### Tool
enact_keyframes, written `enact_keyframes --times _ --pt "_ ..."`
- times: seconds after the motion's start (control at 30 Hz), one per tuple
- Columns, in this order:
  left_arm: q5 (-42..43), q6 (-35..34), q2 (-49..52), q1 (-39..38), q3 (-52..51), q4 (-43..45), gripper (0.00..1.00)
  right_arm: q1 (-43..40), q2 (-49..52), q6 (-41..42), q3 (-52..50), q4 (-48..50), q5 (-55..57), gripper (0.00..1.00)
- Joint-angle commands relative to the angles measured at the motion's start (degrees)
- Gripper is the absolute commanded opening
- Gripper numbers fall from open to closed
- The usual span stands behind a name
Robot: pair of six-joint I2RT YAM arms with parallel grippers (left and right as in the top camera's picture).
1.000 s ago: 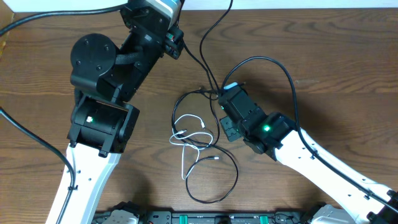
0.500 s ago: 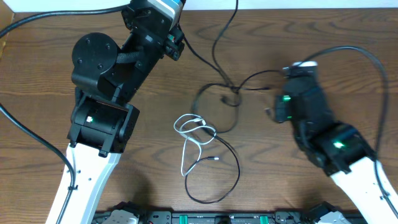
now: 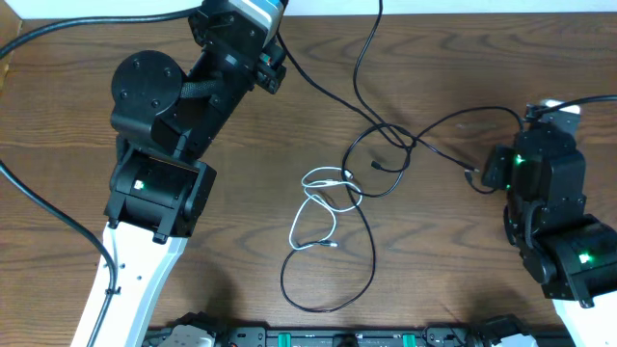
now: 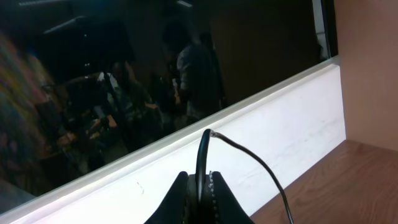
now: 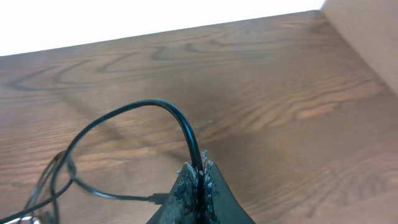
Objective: Untangle cables
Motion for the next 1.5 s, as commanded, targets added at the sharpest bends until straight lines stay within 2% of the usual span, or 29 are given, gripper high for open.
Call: enact_keyframes --times 0.0,0.23,0.5,0.77,1.0,1.13,1.17,1.2,1.27,1.37,1.47 --pt "-0.39 0.37 -1.05 0.31 1.38 0.00 0.07 -1.14 -0.72 2.82 0.70 -0.74 5.90 0.01" --pt "-0.37 0.35 -1.05 0.31 1.38 -3.69 0.07 -1.66 -1.07 4.68 0.70 -1.40 6.71 0.01" --pt "-0.33 0.33 -1.05 0.28 1.38 -17.73 0.07 -1.64 -1.07 4.68 0.70 -1.38 4.85 0.01" --pt "0.15 0.31 -1.05 0.28 1.38 -27.17 0.08 -1.60 -1.07 4.66 0.70 -1.40 4.13 0.01" --pt "5.57 0.35 -0.92 0.28 1.31 -38.69 0.08 -1.60 -1.07 4.66 0.70 -1.40 3.76 0.01" --pt "5.70 0.37 -0.83 0.28 1.31 -40.46 0.08 -1.60 -1.07 4.66 0.70 -1.40 3.50 0.01" --pt "5.70 0.37 -0.83 0.28 1.31 -40.28 0.11 -1.60 -1.07 4.63 0.70 -1.40 3.28 0.01" --pt "5.70 0.39 -0.83 0.28 1.31 -40.11 0.28 -1.60 -1.07 4.63 0.70 -1.42 3.02 0.01" --pt "5.73 0.63 -0.83 0.28 1.31 -40.04 0.44 -1.60 -1.07 4.63 0.70 -1.42 2.23 0.01" --pt "5.73 0.83 -0.83 0.28 1.31 -40.04 0.54 -1.60 -1.07 4.63 0.70 -1.42 2.05 0.01" --pt "5.73 0.83 -0.83 0.28 1.31 -40.06 0.72 -1.49 -1.07 4.61 0.70 -1.42 1.70 0.01"
